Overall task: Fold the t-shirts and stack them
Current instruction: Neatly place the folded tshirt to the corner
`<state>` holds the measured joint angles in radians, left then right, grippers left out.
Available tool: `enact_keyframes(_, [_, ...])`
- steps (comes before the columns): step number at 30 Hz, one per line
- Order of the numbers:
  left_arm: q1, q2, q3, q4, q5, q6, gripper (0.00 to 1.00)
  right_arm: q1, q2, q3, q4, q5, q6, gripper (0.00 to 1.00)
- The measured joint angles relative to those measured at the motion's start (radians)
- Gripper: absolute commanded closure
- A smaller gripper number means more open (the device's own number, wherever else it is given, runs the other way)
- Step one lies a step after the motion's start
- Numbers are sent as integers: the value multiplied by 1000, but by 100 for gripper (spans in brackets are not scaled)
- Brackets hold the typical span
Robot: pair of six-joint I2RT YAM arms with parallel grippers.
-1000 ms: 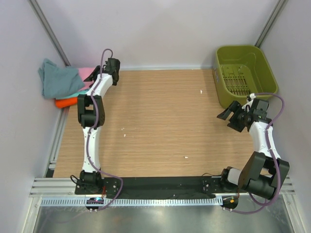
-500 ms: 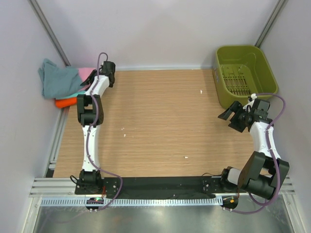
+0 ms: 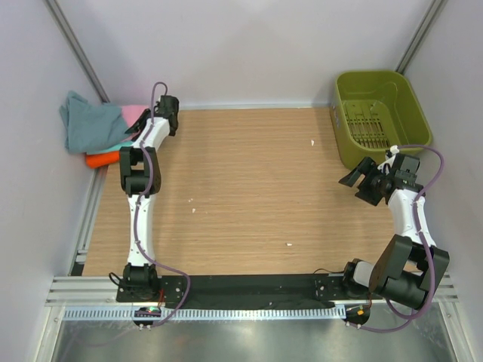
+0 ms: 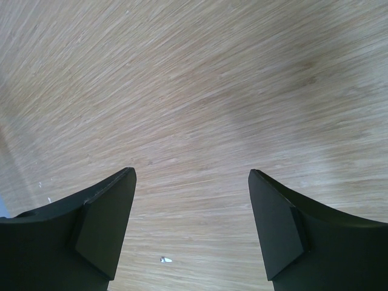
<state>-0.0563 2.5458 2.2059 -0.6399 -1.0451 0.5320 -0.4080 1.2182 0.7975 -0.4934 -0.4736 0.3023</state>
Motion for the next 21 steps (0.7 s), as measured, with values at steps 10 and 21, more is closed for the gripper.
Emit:
enact_keyframes(10, [-21,-35,-25,0,-4,0,50,0,0,0,8,0,-1,19])
enact_keyframes(21, [-21,-38,2,11,-12,24,50,-1,0,-7,8,0,-5,19])
